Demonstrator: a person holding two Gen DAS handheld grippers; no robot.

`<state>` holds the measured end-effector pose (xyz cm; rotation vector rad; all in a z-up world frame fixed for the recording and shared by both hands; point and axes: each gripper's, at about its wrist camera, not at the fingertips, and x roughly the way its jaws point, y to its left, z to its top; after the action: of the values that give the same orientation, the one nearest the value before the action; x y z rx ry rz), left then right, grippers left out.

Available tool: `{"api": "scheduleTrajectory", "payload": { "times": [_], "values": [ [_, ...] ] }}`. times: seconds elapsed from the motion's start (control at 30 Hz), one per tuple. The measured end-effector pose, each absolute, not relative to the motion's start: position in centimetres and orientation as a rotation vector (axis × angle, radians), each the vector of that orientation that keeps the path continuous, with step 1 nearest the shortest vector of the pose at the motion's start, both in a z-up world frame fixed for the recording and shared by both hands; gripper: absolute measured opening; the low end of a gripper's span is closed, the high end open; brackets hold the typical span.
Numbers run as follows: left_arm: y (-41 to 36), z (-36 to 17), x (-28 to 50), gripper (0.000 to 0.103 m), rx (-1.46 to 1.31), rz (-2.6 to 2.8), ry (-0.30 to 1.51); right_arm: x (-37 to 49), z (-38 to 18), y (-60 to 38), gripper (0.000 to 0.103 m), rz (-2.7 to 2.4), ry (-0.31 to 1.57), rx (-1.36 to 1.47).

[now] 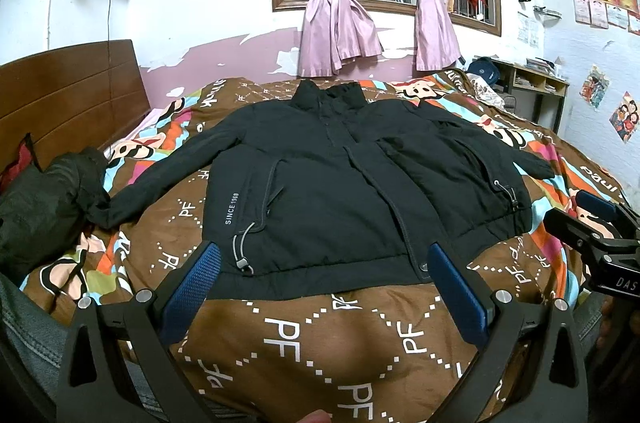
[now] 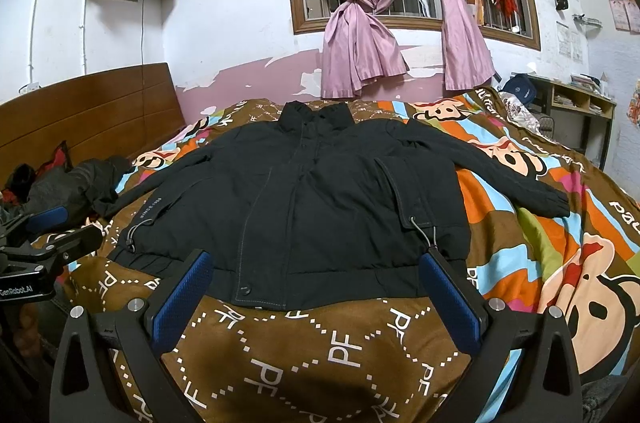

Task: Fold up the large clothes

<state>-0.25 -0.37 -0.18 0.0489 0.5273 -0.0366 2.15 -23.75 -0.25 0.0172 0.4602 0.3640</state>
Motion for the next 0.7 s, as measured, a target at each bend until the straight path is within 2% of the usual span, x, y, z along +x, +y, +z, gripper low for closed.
{"api": "scheduleTrajectory", "payload": {
  "times": [0.7],
  "values": [
    [-0.4,-0.3,-0.2,0.101,0.046,-0.043,0.535,2.7,-1.2,-23.5,0.103,0.378,0.467,0.028]
  ]
}}
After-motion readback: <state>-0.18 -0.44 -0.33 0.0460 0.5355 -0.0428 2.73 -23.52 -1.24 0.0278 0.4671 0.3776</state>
